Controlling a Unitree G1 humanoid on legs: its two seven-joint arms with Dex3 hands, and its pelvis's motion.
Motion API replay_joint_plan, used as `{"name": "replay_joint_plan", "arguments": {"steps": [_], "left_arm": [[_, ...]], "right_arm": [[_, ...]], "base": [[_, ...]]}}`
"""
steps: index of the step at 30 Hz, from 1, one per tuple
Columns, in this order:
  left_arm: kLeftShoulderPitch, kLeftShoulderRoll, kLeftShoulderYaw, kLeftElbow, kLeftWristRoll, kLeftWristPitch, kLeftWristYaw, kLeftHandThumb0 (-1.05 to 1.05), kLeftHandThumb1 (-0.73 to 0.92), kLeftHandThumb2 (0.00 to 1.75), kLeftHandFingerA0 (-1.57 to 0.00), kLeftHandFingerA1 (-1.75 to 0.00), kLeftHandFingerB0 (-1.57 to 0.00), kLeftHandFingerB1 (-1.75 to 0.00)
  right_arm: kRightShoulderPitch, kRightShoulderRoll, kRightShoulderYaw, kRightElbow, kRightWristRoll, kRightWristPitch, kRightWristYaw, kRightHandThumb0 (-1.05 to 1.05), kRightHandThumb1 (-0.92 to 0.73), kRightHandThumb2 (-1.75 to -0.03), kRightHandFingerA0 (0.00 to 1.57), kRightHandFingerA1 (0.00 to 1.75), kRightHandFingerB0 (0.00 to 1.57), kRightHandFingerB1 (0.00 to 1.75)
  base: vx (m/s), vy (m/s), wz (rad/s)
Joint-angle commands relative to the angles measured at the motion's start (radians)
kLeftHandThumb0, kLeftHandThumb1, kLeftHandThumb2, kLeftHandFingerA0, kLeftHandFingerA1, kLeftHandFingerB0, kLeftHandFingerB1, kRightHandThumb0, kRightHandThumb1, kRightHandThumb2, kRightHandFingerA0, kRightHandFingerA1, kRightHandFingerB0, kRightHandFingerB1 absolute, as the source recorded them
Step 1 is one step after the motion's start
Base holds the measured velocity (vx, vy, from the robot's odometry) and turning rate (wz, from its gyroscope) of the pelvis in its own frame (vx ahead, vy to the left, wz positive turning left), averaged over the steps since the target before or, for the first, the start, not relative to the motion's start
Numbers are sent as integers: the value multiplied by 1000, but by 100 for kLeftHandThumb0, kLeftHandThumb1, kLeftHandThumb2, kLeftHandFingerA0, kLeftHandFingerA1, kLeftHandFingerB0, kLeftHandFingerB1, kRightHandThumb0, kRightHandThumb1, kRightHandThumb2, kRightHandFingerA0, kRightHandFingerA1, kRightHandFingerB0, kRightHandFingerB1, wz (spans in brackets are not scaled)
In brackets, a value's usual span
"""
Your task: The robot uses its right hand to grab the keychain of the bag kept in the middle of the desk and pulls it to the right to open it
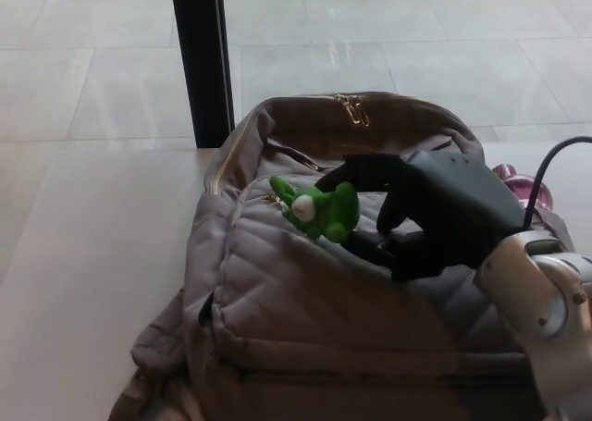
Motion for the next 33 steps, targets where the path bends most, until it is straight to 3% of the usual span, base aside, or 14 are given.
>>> {"name": "replay_joint_plan", "arguments": {"steps": [1, 3, 8, 9, 10, 15, 17, 21, 22, 26, 30, 31, 32, 33], "left_arm": [[1, 4, 5, 12, 3, -25, 9, -97, 58, 138, -77, -136, -71, -121], [3, 4, 4, 9, 4, -28, 7, -96, 58, 143, -86, -124, -76, -111], [12, 3, 1, -6, 6, -30, 6, -96, 62, 137, -77, -136, -68, -120], [13, 3, 3, -7, 4, -29, 6, -75, 68, 150, -132, -144, -87, -114], [10, 4, -2, -6, 10, -21, 13, -96, 61, 142, -84, -122, -71, -108], [6, 2, -3, -7, 10, -23, 16, -98, 63, 142, -83, -122, -73, -110], [6, 1, 5, -5, 2, -21, 12, -100, 65, 142, -83, -124, -71, -109], [6, 2, 5, -1, 2, -22, 8, -99, 66, 141, -82, -125, -72, -110], [14, 2, 10, -4, -3, -22, 8, -100, 65, 143, -86, -126, -74, -111], [13, 1, 0, -1, 10, -22, 22, -102, 67, 142, -84, -124, -70, -109], [18, -2, -1, 6, 11, -32, 35, -104, 69, 141, -87, -124, -72, -109], [16, -1, 0, 9, 12, -25, 44, -76, 68, 150, -133, -144, -95, -118], [15, -1, 0, 10, 12, -23, 47, -76, 68, 150, -133, -144, -95, -118], [15, -4, 3, 7, 9, -22, 56, -105, 70, 147, -93, -124, -80, -111]], "right_arm": [[25, -21, 0, 12, 7, -53, 29, -29, -59, -93, 99, 173, 97, 88], [23, -32, 0, 13, 4, -68, 36, -36, -61, -96, 97, 175, 91, 123], [30, -22, 7, 10, -50, -56, -5, -35, -45, -121, 100, 175, 91, 130], [33, -17, 6, 6, -54, -48, -5, -34, -48, -122, 103, 175, 87, 140], [33, -14, 7, 2, -63, -39, -3, -36, -48, -125, 104, 175, 86, 144], [43, 5, 5, -9, -112, -30, -29, -36, -52, -109, 99, 175, 81, 158], [47, 21, -1, -11, -115, -31, -45, -34, -52, -103, 99, 175, 80, 133], [51, 41, -13, -4, -119, -38, -61, -35, -53, -101, 100, 175, 81, 134], [47, 47, -11, -9, -130, -27, -56, -35, -48, -100, 122, 163, 89, 120], [17, 55, -28, -8, -151, -14, -53, -33, -54, -102, 96, 175, 73, 160], [-35, 74, -80, -9, -124, 20, -29, -30, -49, -117, 98, 175, 83, 139], [-57, 81, -103, 2, -112, 33, -30, -38, -49, -115, 120, 136, 95, 115], [-63, 85, -108, 5, -113, 40, -29, -38, -49, -115, 120, 136, 95, 115], [-83, 84, -124, 15, -108, 50, -19, -32, -46, -114, 96, 175, 86, 129]], "base": [[0, 0, 0], [0, 0, 0], [0, 0, 0], [0, 0, 0], [0, 0, 0], [0, 0, 0], [0, 0, 0], [0, 0, 0], [0, 0, 0], [0, 0, 0], [0, 0, 0], [0, 0, 0], [0, 0, 0], [0, 0, 0]]}}
